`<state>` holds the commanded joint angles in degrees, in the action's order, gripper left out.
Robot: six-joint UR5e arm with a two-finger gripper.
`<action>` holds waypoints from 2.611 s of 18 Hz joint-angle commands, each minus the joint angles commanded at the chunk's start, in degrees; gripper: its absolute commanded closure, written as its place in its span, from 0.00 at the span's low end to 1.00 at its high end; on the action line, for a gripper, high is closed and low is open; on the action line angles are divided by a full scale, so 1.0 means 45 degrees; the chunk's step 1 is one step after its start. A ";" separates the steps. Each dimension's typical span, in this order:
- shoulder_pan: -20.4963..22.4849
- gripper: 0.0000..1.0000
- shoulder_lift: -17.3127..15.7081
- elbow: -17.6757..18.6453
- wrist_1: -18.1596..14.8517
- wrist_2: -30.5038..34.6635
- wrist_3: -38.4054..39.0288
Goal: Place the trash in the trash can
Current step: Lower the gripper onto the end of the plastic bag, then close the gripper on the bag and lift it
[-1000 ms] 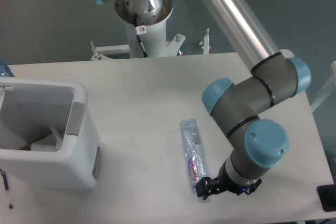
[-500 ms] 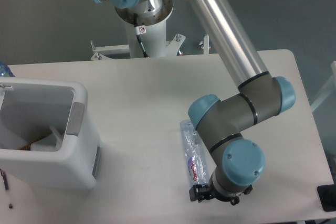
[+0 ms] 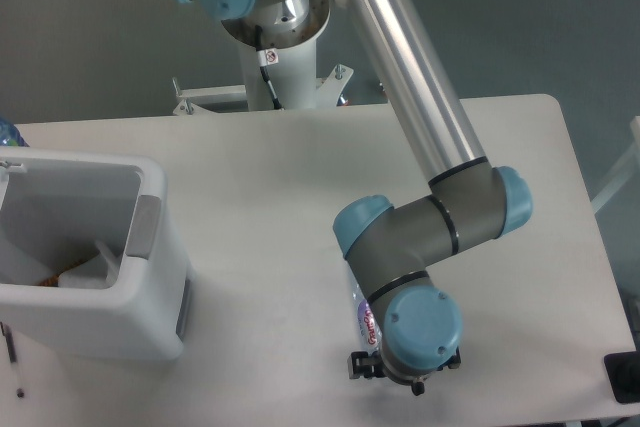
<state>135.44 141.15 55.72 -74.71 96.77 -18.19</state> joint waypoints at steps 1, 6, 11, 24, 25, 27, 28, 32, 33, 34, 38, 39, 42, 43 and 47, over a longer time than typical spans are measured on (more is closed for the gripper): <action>0.0000 0.03 0.0020 0.0019 0.0000 0.0019 0.0000; -0.0292 0.12 0.0117 0.0234 0.0039 0.0739 0.0000; -0.0371 0.23 0.0176 0.0254 0.0039 0.0938 0.0078; -0.0469 0.59 0.0215 0.0391 0.0039 0.1230 0.0663; -0.0469 0.64 0.0215 0.0391 0.0039 0.1230 0.0722; -0.0488 0.68 0.0196 0.0391 0.0039 0.1230 0.0742; -0.0469 0.69 0.0196 0.0391 0.0039 0.1230 0.0742; -0.0488 0.74 0.0157 0.0391 0.0039 0.1230 0.0762; -0.0488 0.75 0.0137 0.0391 0.0039 0.1230 0.0742; -0.0488 0.75 0.0118 0.0391 0.0039 0.1230 0.0742; -0.0488 0.78 -0.0213 0.0371 0.0000 0.1055 0.0684; -0.0488 0.79 -0.0350 0.0371 -0.0019 0.0977 0.0664; -0.0488 0.80 -0.0721 0.0391 -0.0020 0.0159 0.0664; -0.0469 0.80 -0.0877 0.0391 -0.0020 -0.0056 0.0664; -0.0314 0.80 -0.2164 0.1091 -0.0039 -0.1480 0.0508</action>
<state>134.03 131.41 60.63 -74.88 90.11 -15.91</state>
